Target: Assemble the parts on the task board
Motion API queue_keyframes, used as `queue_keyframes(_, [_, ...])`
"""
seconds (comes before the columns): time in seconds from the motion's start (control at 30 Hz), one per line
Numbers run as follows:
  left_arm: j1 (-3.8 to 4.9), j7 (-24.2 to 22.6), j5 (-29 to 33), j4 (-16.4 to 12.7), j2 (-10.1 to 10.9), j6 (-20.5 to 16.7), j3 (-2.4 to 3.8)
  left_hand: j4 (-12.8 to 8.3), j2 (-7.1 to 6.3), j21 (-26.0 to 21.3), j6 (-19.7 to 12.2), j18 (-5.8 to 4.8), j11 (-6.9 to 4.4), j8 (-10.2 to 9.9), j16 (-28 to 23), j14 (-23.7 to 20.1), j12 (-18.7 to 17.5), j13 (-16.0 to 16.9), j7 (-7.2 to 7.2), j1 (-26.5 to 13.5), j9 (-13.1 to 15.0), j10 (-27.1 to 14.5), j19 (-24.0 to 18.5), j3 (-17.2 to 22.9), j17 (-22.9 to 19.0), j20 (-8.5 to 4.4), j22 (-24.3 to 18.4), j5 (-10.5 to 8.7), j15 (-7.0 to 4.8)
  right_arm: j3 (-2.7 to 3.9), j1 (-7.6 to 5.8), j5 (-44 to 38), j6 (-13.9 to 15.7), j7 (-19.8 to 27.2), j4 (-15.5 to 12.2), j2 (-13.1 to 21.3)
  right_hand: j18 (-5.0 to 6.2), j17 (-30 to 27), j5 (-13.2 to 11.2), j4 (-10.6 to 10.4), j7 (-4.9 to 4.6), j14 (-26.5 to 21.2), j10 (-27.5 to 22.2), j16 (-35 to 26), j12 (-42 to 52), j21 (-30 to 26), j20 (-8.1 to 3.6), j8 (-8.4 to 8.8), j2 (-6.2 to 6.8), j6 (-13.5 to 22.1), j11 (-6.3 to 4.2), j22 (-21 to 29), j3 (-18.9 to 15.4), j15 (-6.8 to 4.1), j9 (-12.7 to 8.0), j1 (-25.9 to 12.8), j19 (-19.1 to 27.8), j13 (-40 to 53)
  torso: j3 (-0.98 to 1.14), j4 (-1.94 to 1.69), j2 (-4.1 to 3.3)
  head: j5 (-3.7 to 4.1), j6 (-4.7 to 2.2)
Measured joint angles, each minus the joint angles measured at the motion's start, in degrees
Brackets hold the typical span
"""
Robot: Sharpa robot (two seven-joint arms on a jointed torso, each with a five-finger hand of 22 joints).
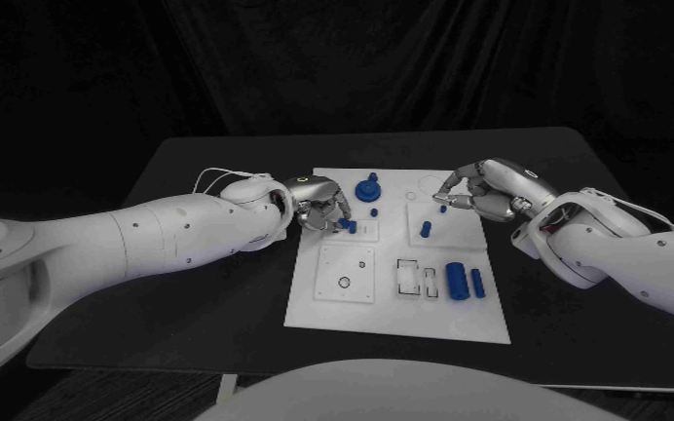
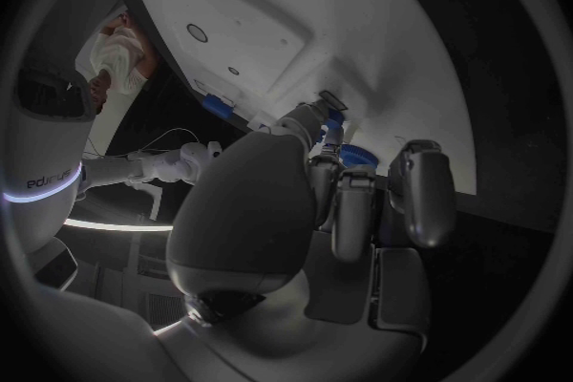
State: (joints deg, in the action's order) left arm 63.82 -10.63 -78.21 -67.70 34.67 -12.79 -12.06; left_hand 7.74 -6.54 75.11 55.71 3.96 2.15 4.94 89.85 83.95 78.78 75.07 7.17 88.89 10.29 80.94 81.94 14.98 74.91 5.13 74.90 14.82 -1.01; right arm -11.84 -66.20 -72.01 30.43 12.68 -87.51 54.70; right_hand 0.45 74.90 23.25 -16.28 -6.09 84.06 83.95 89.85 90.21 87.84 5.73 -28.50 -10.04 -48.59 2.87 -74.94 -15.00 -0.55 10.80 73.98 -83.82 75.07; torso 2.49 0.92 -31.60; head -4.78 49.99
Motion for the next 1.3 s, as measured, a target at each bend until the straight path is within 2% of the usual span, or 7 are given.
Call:
queue_keyframes(0.17, [0.0, 0.28, 0.03, 0.06, -0.07, 0.11, 0.03, 0.16, 0.0, 0.0, 0.02, 0.0, 0.0, -0.19, 0.0, 0.0, 0.03, 0.0, 0.23, 0.0, -0.07, 0.0, 0.0, 0.16, 0.0, 0.0, 0.0, 0.0, 0.0, 0.0, 0.01, 0.0, -0.06, 0.0, 0.0, -0.03, 0.0, 0.0, 0.0, 0.0, -0.2, -0.14, 0.2, 0.0, 0.11, 0.0, 0.0, 0.0, 0.0, -0.2, -0.2, -0.01, 0.0, -0.14, 0.0, 0.0, 0.0, 0.0, 0.0, 0.0, 0.0, -0.09, 0.0])
queue_keyframes(0.3, [0.0, 0.22, 0.03, 0.02, -0.02, -0.22, 0.03, -0.18, 0.0, 0.3, 2.51, 0.0, 0.0, 0.51, 0.0, 0.0, -0.02, -0.25, 0.15, 0.0, -0.14, 0.0, 0.0, 0.49, 0.0, 0.0, 0.0, 1.02, 0.0, 0.0, 0.01, 0.0, -0.1, 0.0, 0.0, -0.03, 0.0, 0.0, 0.0, 0.0, -0.2, -0.14, 0.2, 0.0, 0.15, 0.0, 0.0, 0.0, -0.01, -0.2, -0.2, -0.01, 0.0, -0.14, 0.0, 0.0, 0.0, 0.0, 0.01, -0.01, 0.0, -0.09, 0.0])
queue_keyframes(0.43, [-0.02, -0.11, 0.02, -0.42, 0.3, -1.12, -0.01, -0.24, 0.0, 0.67, 3.55, 0.0, 0.01, 1.16, 0.0, 0.0, 0.31, -0.2, -0.36, 0.0, -0.12, 0.02, 0.13, 0.55, 0.0, 0.13, 0.0, 1.73, 0.0, 0.0, 0.01, 0.0, -0.13, 0.0, 0.0, 0.0, 0.0, 0.0, 0.0, 0.0, -0.21, -0.14, 0.2, 0.0, 0.16, 0.0, 0.0, 0.0, -0.01, -0.2, -0.2, -0.01, 0.0, -0.14, 0.0, 0.01, 0.0, 0.0, 0.02, -0.01, -0.02, -0.05, 0.0])
queue_keyframes(0.97, [-0.22, -2.56, -0.09, -4.42, 4.02, -7.25, -0.11, -0.24, -0.3, 1.78, 4.49, 0.0, -0.61, 1.51, 0.0, 0.0, 0.83, -0.13, -0.61, -0.28, 0.01, 0.64, 0.83, 0.53, 0.0, -0.01, 0.04, 2.22, -0.01, 0.0, 0.02, 0.0, -0.14, 0.03, -0.14, 0.21, 0.0, 0.0, 0.0, 0.0, -0.21, -0.11, 0.19, 0.0, -0.05, -0.21, 0.0, 0.0, 0.16, -0.2, -0.19, 0.0, 0.0, -0.16, 0.01, 0.29, 0.0, 0.0, 0.02, -0.02, 0.01, 0.09, 0.0])
queue_keyframes(1.3, [0.21, -3.53, -0.1, -7.42, 5.79, -10.48, -0.08, 0.07, -0.42, 2.0, 4.49, 0.0, -0.43, 1.52, 0.0, 0.0, 0.83, -0.13, -0.61, -0.66, -0.05, 0.82, 0.83, 0.21, 0.0, -0.01, 0.04, 2.22, -0.01, 0.0, 0.02, 0.0, -0.12, 0.15, -0.52, -0.22, 0.0, 0.0, 0.0, 0.0, -0.21, 0.0, 0.19, 0.0, -0.05, -0.21, -0.21, 0.0, 0.16, -0.19, -0.19, 0.01, 0.0, -0.26, -0.05, 0.29, -0.21, 0.0, -0.02, -0.02, 0.14, 0.08, 0.0])
